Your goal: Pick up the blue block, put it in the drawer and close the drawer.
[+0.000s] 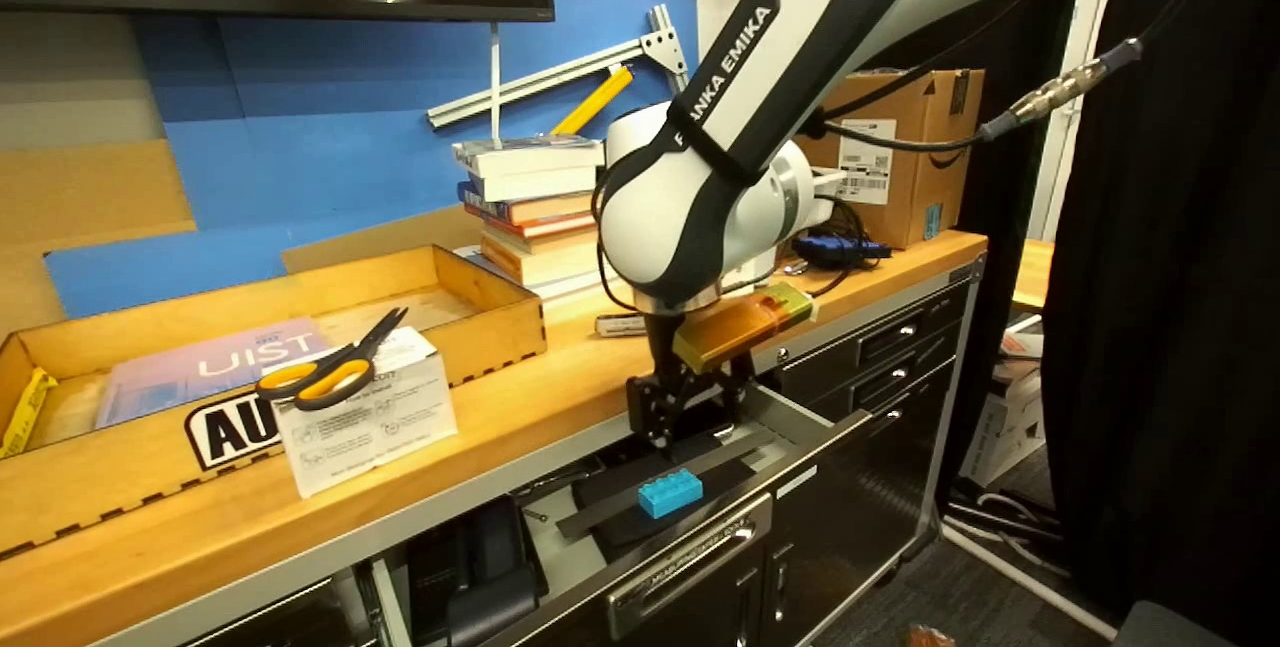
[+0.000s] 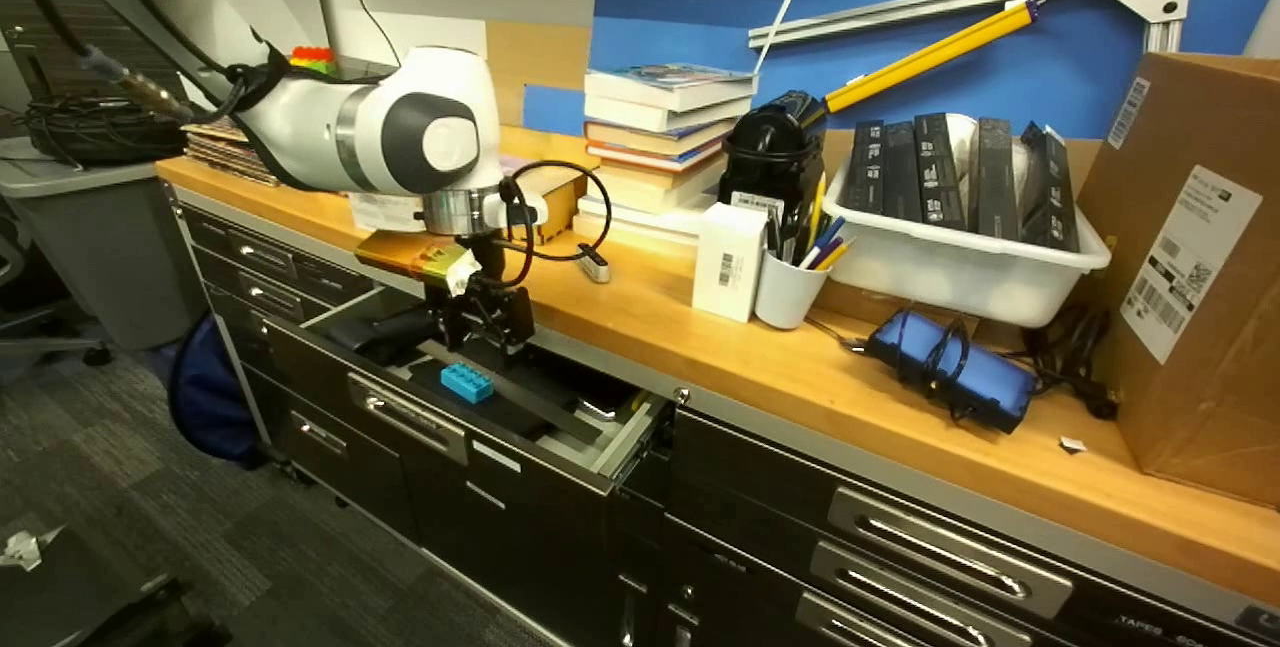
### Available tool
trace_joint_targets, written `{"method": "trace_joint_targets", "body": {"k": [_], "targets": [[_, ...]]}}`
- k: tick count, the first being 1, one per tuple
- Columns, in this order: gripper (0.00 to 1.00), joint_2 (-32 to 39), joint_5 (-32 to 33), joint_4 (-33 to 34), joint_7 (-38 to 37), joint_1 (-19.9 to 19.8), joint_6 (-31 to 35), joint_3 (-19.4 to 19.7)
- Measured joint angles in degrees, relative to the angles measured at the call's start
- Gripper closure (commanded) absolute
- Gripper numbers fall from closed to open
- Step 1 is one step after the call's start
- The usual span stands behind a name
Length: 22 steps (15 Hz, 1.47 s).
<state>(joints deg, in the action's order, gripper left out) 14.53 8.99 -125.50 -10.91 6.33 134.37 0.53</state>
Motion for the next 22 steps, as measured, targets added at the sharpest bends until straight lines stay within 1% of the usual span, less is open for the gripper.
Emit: {"method": "trace_joint_targets", "body": {"k": [4, 6, 8, 9, 11, 13, 16, 19, 22], "targets": [[0.0, -2.9, -0.6, -3.4, 1.7, -2.9, -10.9, 0.7], [0.0, -2.7, -0.7, -4.8, 2.4, -4.0, -13.5, 0.8], [0.0, -1.9, -0.7, -5.9, 2.3, -4.3, -13.4, 0.9], [0.0, -1.2, -0.5, -6.1, 2.1, -4.3, -12.9, 0.8], [0.0, 0.6, 0.3, -6.1, 0.6, -3.7, -9.6, 0.4], [0.0, 2.7, 1.3, -5.8, -1.7, -2.5, -5.7, 0.1], [0.0, 4.4, 3.1, -4.9, -5.5, -0.2, -1.8, 0.0], [0.0, 6.1, 6.5, -2.7, -11.4, 2.3, 2.7, 0.4], [0.0, 8.2, 8.2, 1.3, -15.9, 4.3, 4.8, 1.4]]}}
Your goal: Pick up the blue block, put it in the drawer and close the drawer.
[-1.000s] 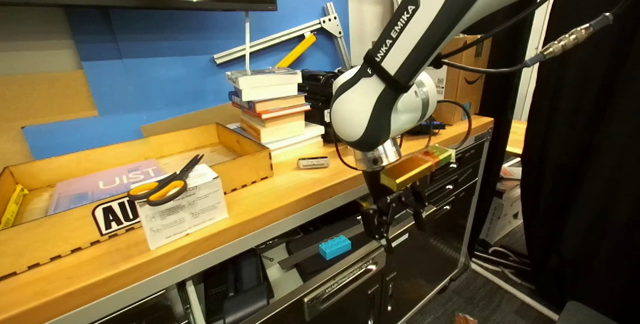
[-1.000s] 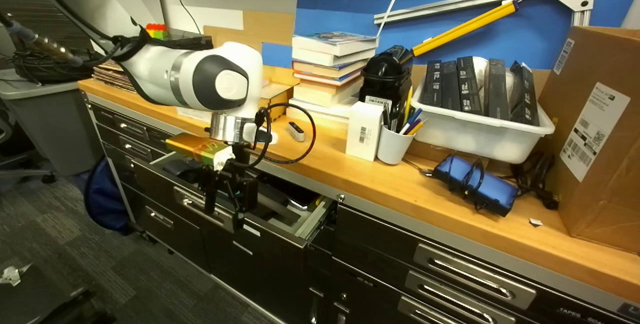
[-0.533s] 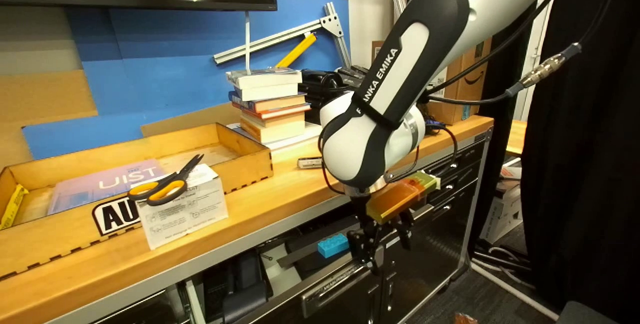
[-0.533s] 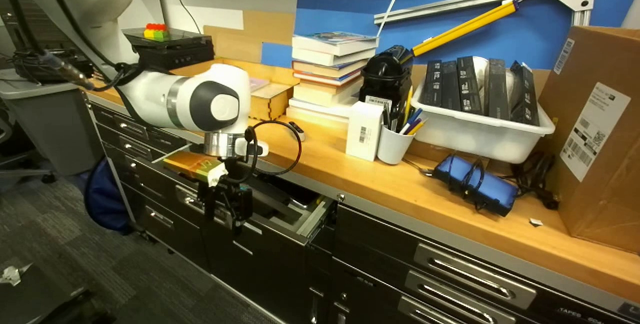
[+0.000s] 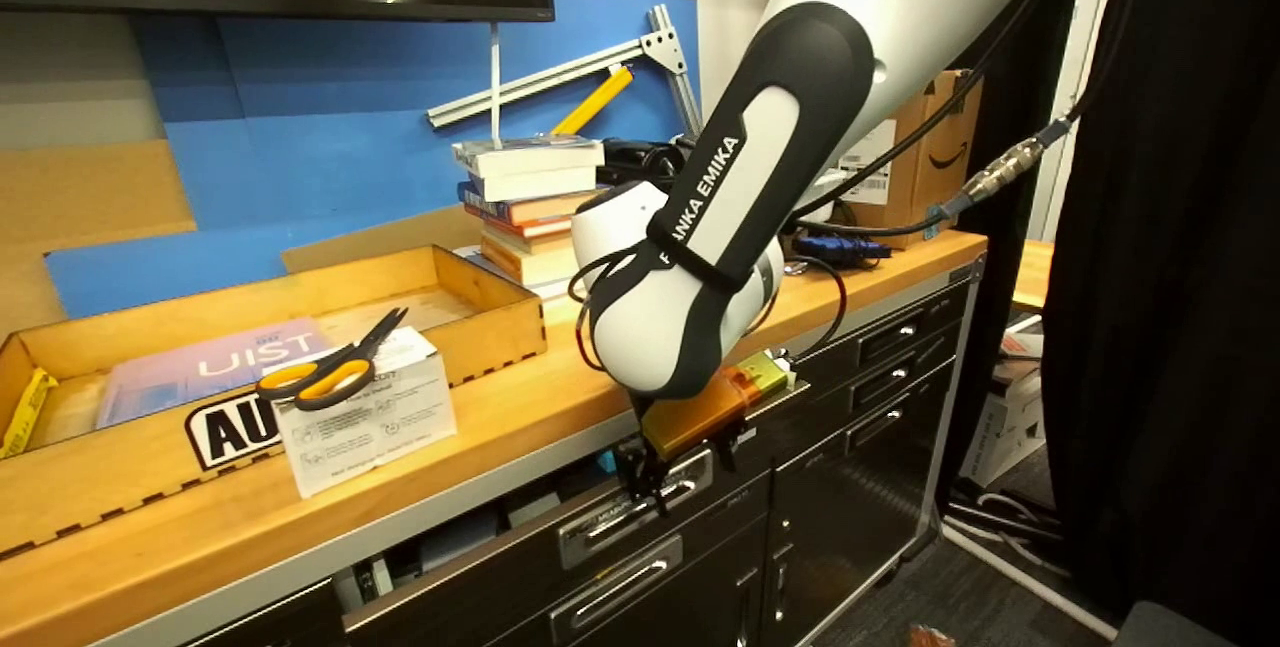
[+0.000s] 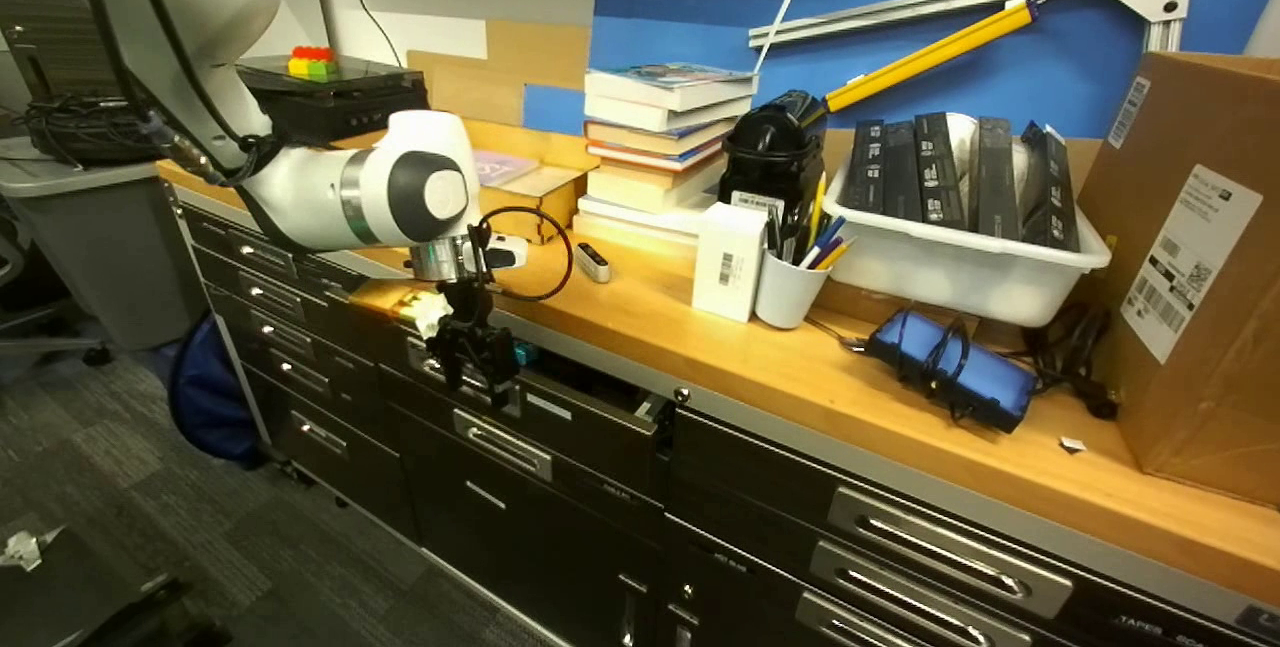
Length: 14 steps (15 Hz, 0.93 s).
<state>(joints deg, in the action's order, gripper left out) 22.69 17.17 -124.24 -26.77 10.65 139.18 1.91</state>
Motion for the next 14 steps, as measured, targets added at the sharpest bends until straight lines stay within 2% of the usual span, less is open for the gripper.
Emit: {"method": "trace_joint_targets", "body": {"k": [5, 9, 12, 14], "targets": [[0.0, 3.7, 0.4, 6.3, -4.5, 2.3, 1.9, 2.0], [0.0, 4.1, 0.5, 6.8, -5.6, 3.3, 2.0, 3.0], [0.0, 2.2, 0.6, 6.0, -5.4, 3.3, 1.2, 3.8], [0.0, -1.7, 0.5, 4.9, -3.6, 2.5, -2.1, 4.2]]}}
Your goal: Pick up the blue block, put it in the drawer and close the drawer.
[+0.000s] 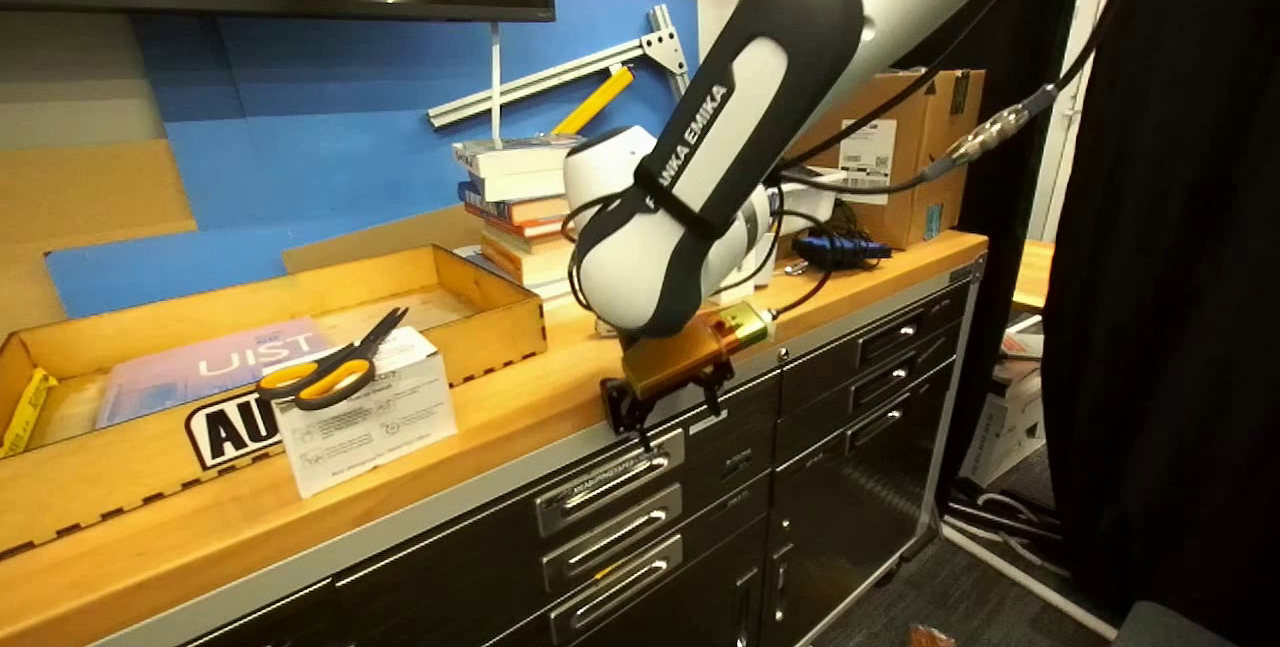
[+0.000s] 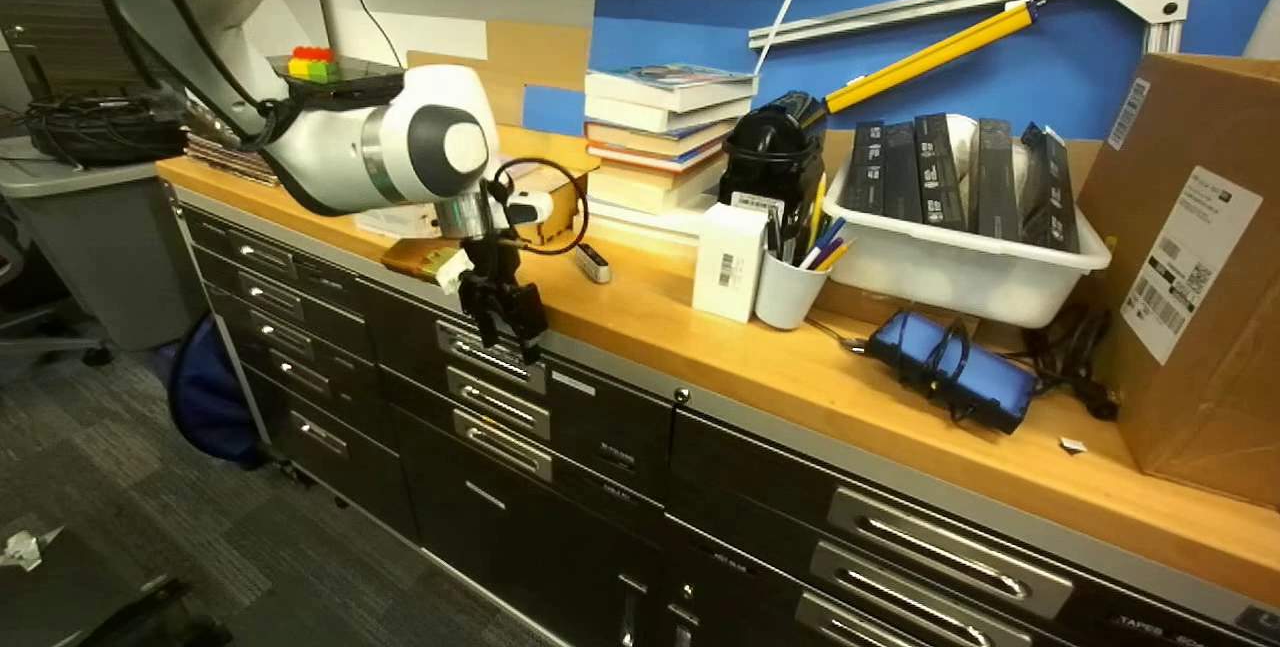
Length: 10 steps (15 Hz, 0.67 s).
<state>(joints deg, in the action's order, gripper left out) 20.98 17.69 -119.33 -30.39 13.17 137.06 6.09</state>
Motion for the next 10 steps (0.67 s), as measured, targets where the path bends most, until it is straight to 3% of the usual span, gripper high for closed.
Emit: {"method": "trace_joint_targets", "body": {"k": [5, 8, 10], "targets": [[0.0, -14.1, -1.6, -2.1, 8.2, -3.0, -12.2, -1.6], [0.0, -22.5, -8.8, -2.2, 18.3, -4.8, -19.4, -4.2], [0.0, -24.6, -9.2, -2.5, 18.8, -5.5, -20.3, -5.1]]}}
